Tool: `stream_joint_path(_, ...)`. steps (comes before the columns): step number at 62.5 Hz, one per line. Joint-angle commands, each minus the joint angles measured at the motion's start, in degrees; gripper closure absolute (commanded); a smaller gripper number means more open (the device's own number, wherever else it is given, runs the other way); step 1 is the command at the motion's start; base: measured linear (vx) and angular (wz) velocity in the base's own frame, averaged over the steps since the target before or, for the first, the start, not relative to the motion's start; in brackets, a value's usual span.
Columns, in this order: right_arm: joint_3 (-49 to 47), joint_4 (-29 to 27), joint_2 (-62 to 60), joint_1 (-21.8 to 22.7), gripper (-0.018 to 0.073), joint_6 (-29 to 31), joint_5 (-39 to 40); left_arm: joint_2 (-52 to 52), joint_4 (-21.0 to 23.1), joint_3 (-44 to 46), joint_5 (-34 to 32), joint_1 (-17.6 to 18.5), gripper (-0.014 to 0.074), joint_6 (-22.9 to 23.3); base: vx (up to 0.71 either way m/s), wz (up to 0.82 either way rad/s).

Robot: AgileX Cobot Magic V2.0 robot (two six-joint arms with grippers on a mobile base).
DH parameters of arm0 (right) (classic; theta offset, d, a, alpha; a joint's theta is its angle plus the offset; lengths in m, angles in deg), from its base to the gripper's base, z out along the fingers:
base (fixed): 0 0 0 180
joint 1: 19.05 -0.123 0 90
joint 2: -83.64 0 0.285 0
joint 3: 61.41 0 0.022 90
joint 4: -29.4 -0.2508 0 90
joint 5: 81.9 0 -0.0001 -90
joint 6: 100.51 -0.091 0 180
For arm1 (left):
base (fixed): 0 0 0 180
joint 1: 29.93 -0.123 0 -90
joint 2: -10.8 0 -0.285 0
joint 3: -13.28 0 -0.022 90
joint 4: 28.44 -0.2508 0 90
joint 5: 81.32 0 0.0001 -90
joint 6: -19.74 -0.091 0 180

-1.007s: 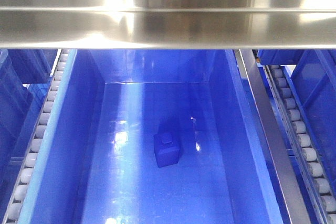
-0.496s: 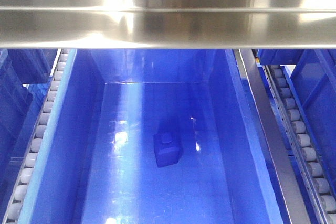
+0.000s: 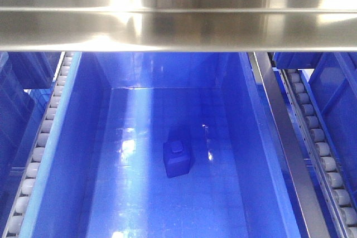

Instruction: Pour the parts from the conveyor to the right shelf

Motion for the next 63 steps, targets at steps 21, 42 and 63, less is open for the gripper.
stream_joint_path(21, 9.5, -8.2, -7.7, 1.8, 0.0569, -2.6, 5.5, 0.8, 0.2, -1.8, -4.4, 0.0, 0.0603, 0.2, 0.00, 0.00)
stream_joint_path(42, 12.2, -3.4, -14.1, 4.7, 0.0569, -2.7, 0.3, 0.8, 0.2, -1.8, -4.4, 0.0, 0.0603, 0.2, 0.00, 0.00)
stream_joint_path(63, 13.6, 4.3, -14.1, 14.8, 0.0569, -2.7, 4.1, 0.8, 0.2, -1.8, -4.4, 0.0, 0.0603, 0.2, 0.00, 0.00)
